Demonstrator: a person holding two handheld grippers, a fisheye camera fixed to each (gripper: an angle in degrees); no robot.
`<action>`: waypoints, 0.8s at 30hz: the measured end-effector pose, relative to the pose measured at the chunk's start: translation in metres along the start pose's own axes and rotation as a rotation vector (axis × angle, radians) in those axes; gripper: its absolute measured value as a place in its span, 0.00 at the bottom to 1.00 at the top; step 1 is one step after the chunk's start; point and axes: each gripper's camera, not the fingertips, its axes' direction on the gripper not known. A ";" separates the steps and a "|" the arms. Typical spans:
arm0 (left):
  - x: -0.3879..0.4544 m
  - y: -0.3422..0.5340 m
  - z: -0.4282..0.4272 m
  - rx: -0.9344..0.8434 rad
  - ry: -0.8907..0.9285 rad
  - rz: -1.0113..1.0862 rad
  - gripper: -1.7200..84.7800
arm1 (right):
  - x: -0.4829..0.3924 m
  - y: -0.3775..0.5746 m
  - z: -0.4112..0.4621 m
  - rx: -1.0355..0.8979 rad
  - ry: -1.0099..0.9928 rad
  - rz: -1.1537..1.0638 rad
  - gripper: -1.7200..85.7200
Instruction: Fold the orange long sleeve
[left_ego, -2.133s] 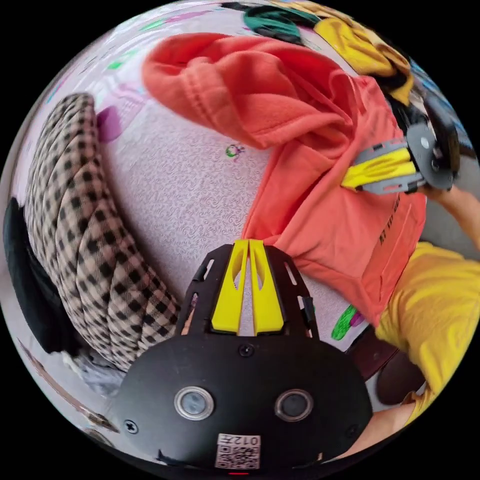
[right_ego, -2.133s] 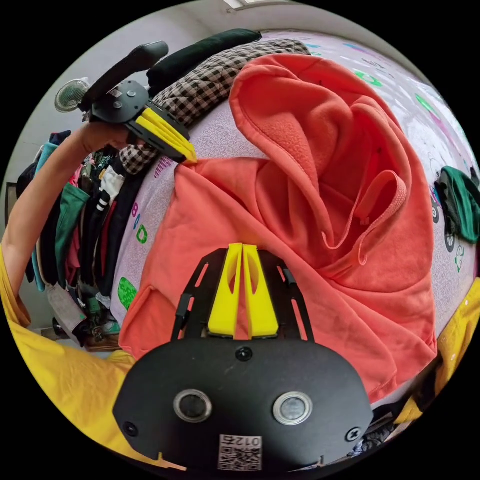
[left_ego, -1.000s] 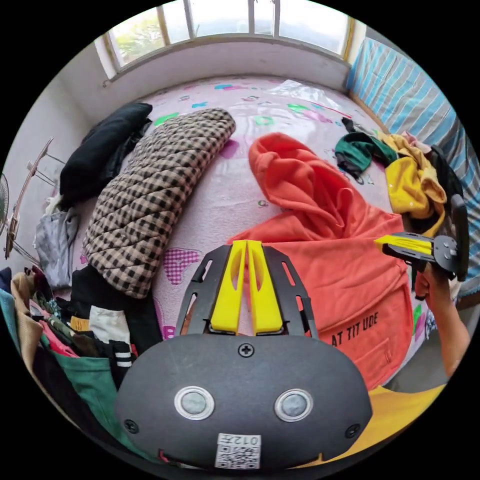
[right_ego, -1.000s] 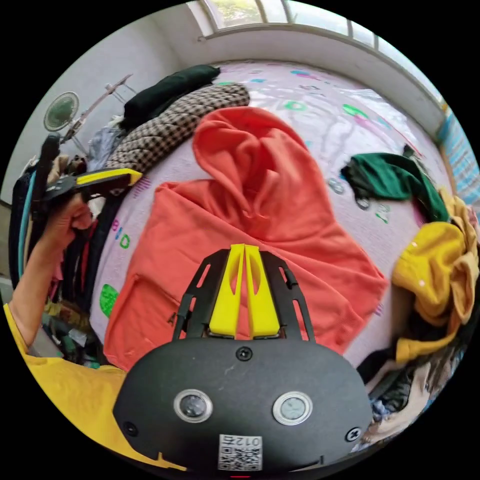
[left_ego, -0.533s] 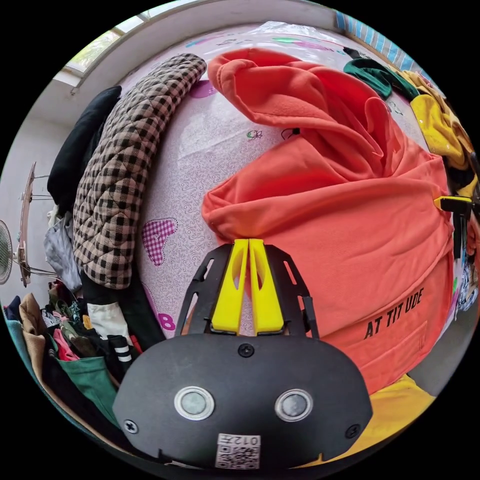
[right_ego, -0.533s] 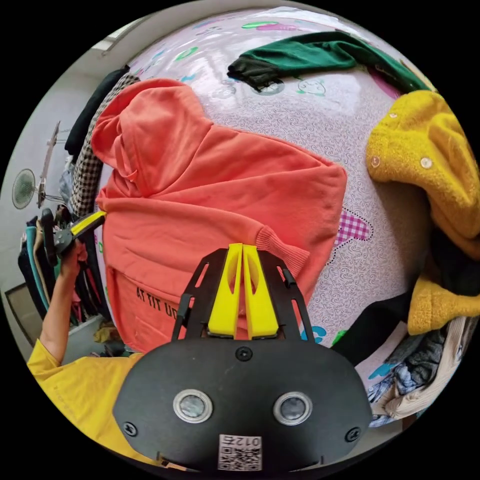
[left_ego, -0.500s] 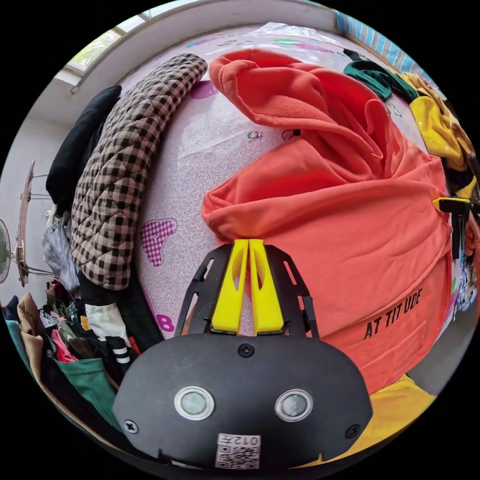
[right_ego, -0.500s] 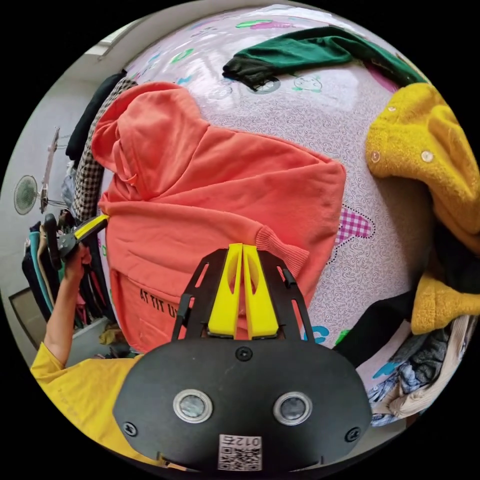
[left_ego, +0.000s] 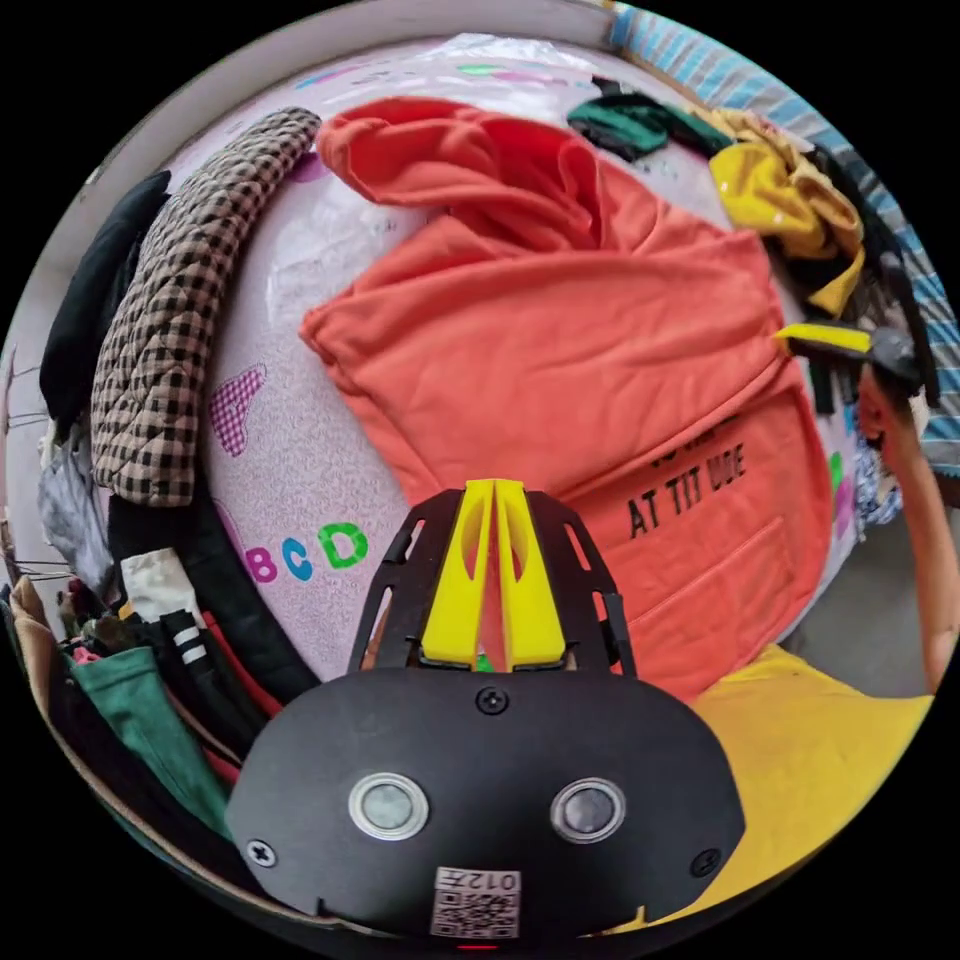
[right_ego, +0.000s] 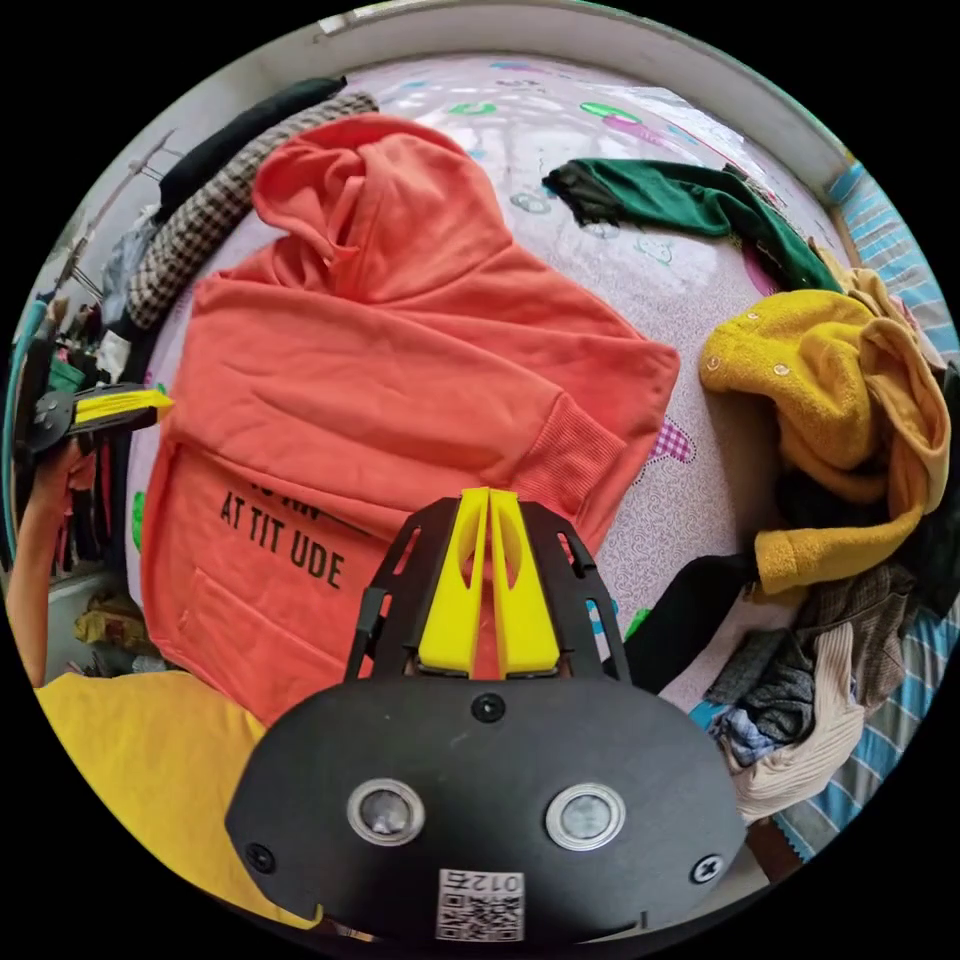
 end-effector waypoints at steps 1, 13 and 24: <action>-0.001 0.002 0.013 -0.026 -0.061 -0.012 0.02 | 0.000 -0.001 0.009 -0.032 0.021 -0.009 0.02; -0.047 0.024 -0.037 0.096 0.073 -0.066 0.02 | 0.042 0.032 -0.030 0.061 -0.066 0.159 0.03; -0.049 0.023 0.012 -0.049 0.055 -0.080 0.02 | 0.051 0.035 0.010 -0.061 -0.007 0.165 0.02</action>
